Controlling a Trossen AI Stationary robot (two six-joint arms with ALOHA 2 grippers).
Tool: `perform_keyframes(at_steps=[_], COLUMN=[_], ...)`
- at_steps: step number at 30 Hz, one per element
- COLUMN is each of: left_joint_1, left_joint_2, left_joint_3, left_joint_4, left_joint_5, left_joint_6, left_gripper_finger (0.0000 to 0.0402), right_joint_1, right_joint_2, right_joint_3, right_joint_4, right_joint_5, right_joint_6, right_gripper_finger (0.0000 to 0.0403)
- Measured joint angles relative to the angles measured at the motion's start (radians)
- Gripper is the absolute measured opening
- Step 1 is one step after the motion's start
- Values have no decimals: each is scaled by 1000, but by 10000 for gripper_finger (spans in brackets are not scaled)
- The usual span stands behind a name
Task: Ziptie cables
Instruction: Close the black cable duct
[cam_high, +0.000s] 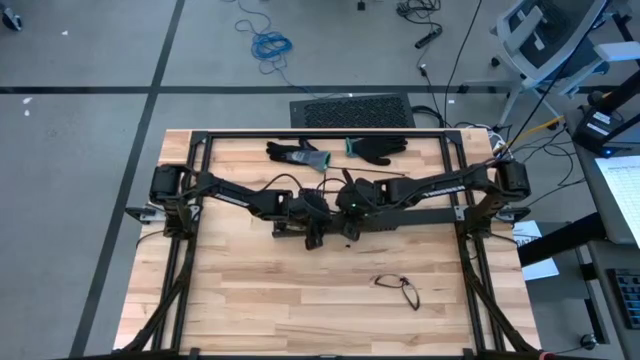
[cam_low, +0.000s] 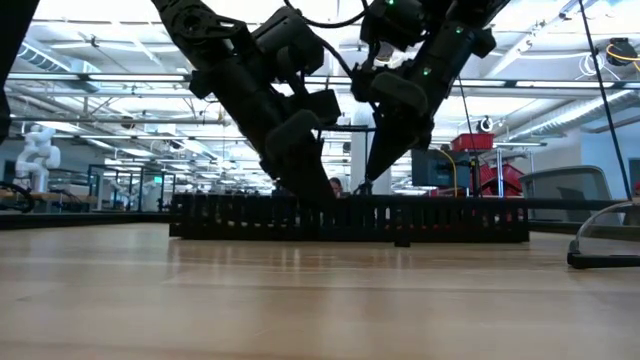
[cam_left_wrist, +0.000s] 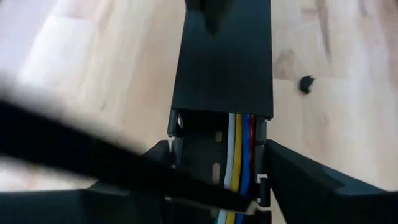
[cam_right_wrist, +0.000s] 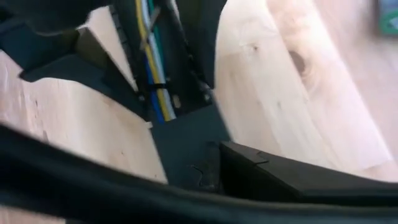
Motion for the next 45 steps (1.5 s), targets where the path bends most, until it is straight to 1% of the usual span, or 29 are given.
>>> perform_keyframes(at_steps=[4,7,9,12,17,20,27,32,38,45], left_joint_1=[3,3,3,4,0,0,11,11,11,11], left_joint_2=[0,0,0,0,0,0,0,7,38,39], left_joint_3=[0,0,0,0,0,0,1,1,1,1], left_joint_4=[-12,-1,-15,-19,13,27,141,124,121,115], left_joint_5=[15,10,8,7,8,10,49,50,78,78], left_joint_6=[-45,-12,36,34,-27,-1,6,10,-16,-31], left_gripper_finger=[300,343,363,378,382,382,382,382,382,380], right_joint_1=[-9,-20,-24,-27,-27,-33,-35,-35,-34,-35], right_joint_2=[-31,-44,-50,-59,-77,-91,-106,-106,-106,-106], right_joint_3=[0,1,1,1,1,1,1,1,1,1], right_joint_4=[-23,-41,-59,-89,-160,-201,-249,-253,-262,-263], right_joint_5=[25,27,28,50,103,106,128,128,128,127], right_joint_6=[-18,-32,-37,-50,-66,-81,-82,-84,-83,-82], right_gripper_finger=[0,0,0,0,0,0,0,0,0,0])
